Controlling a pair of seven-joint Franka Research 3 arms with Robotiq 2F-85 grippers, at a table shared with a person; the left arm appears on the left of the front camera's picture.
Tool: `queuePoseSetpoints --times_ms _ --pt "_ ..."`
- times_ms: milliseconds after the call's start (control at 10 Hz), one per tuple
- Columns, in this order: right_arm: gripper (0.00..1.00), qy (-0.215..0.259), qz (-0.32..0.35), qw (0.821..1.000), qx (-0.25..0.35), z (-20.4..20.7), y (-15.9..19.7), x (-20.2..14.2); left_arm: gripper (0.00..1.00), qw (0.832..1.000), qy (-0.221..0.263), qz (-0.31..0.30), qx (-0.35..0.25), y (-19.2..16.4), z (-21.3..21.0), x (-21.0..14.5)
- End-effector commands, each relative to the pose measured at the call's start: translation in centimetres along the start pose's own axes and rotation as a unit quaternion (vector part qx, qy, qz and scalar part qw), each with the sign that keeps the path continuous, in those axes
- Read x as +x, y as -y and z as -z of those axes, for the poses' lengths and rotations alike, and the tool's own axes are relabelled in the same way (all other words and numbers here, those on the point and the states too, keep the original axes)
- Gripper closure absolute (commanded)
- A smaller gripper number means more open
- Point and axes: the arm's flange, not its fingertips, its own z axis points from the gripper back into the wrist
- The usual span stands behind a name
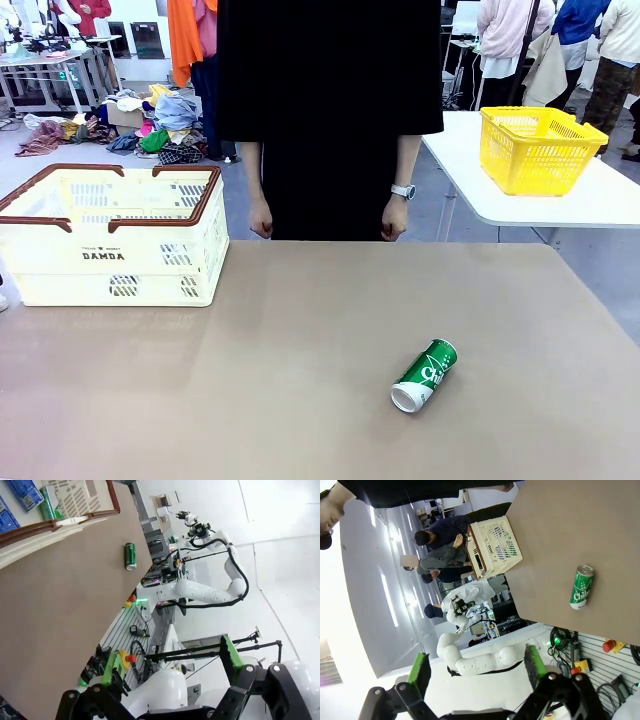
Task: Place the drinks into the Shopping basket.
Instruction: Pick up one drink and place it into the Shopping basket.
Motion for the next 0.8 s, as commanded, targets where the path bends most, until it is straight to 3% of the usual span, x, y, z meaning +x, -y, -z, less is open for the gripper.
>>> queuePoseSetpoints --times_ms 0,700 --pt "0.0 -0.002 0.003 1.0 0.008 -0.12 -0.55 -0.08 0.0 1.0 -0.003 -0.007 -0.002 -0.45 -0.44 -0.41" --pt "0.0 -0.002 0.003 1.0 0.008 -0.12 -0.55 -0.08 0.0 1.0 -0.003 -0.007 -0.002 -0.45 -0.44 -0.41"
